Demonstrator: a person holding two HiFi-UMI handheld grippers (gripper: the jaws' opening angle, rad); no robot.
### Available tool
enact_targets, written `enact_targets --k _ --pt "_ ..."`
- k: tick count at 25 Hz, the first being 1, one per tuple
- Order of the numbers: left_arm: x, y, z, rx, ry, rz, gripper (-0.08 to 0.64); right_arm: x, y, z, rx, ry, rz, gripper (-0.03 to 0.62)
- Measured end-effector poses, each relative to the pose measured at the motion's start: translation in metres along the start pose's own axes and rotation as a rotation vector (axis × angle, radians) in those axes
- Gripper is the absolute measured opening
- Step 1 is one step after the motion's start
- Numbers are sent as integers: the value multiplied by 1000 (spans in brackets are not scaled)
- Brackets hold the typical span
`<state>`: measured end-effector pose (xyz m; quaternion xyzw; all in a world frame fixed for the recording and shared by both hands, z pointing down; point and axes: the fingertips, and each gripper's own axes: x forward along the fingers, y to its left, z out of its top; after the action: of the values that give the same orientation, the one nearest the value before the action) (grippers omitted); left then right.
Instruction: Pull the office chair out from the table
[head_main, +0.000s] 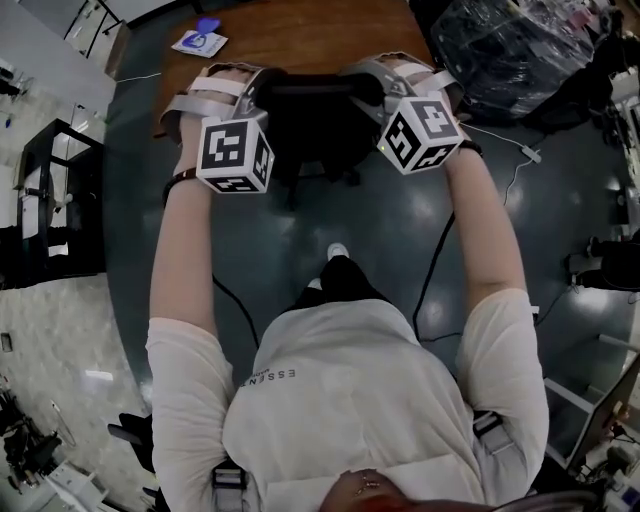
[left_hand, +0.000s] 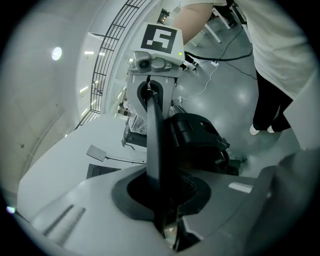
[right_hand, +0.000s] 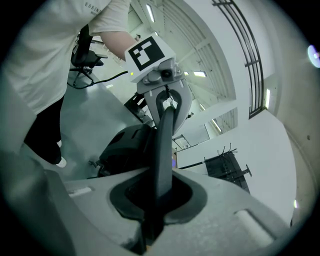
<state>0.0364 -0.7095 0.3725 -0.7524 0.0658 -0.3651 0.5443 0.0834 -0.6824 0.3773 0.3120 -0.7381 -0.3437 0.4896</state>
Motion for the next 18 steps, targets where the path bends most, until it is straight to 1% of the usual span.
enact_targets --k 5,8,12,18 --pt "-17 -18 17 -24 -21 -7 60 -17 19 12 40 -6 45 21" --pt "-33 -32 37 -29 -36 -23 58 -35 38 19 53 -9 63 18" --pt "-52 -41 58 -37 -23 -15 58 -58 51 27 26 -17 34 14" --pt "-76 -62 84 -65 7 -25 64 -88 77 43 14 -22 35 11"
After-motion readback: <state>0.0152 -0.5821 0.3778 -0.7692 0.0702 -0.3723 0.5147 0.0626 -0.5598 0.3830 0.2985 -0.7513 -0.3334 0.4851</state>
